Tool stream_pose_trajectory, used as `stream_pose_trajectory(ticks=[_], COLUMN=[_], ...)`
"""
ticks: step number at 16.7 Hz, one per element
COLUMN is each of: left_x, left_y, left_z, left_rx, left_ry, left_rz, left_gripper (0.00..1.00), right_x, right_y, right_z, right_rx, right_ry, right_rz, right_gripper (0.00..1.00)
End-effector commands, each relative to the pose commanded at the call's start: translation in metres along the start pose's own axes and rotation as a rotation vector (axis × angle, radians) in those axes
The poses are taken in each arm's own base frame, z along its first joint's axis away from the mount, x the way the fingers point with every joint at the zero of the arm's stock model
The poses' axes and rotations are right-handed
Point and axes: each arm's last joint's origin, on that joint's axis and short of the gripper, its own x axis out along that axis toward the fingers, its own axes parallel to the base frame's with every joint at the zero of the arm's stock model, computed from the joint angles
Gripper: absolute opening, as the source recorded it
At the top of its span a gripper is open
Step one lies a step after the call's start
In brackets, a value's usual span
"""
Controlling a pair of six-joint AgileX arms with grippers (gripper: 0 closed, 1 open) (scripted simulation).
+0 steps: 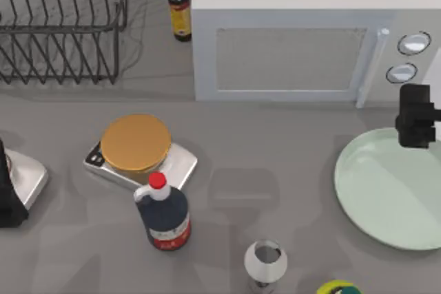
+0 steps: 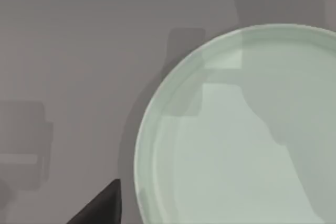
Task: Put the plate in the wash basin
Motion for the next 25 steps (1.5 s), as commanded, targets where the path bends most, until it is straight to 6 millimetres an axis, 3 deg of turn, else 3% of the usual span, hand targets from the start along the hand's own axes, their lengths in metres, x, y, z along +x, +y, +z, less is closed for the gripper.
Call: stream_pose_trajectory(ticks=[4,7,10,18,25], left_x=[0.0,0.0,0.0,0.0,0.0], left_y=[0.0,0.0,0.0,0.0,0.0], left_z=[0.0,0.0,0.0,0.0,0.0], left_rx=[0.0,0.0,0.0,0.0,0.0], left_ry=[0.0,0.0,0.0,0.0,0.0], left_rz=[0.0,0.0,0.0,0.0,0.0], left_gripper=[1.0,1.0,1.0,1.0,1.0], right_x=[0.053,0.09,0.112,0.121,0.186], right_y=[0.039,0.063,0.077,0.077,0.067], right_z=[0.032,0.04,0.04,0.037,-0.003], right_rx=[0.009,0.007,0.004,0.006,0.0], right_ry=[0.305,0.466,0.552,0.572,0.562], right_rz=[-0.073,-0.135,-0.176,-0.187,-0.179], right_gripper=[1.0,1.0,1.0,1.0,1.0])
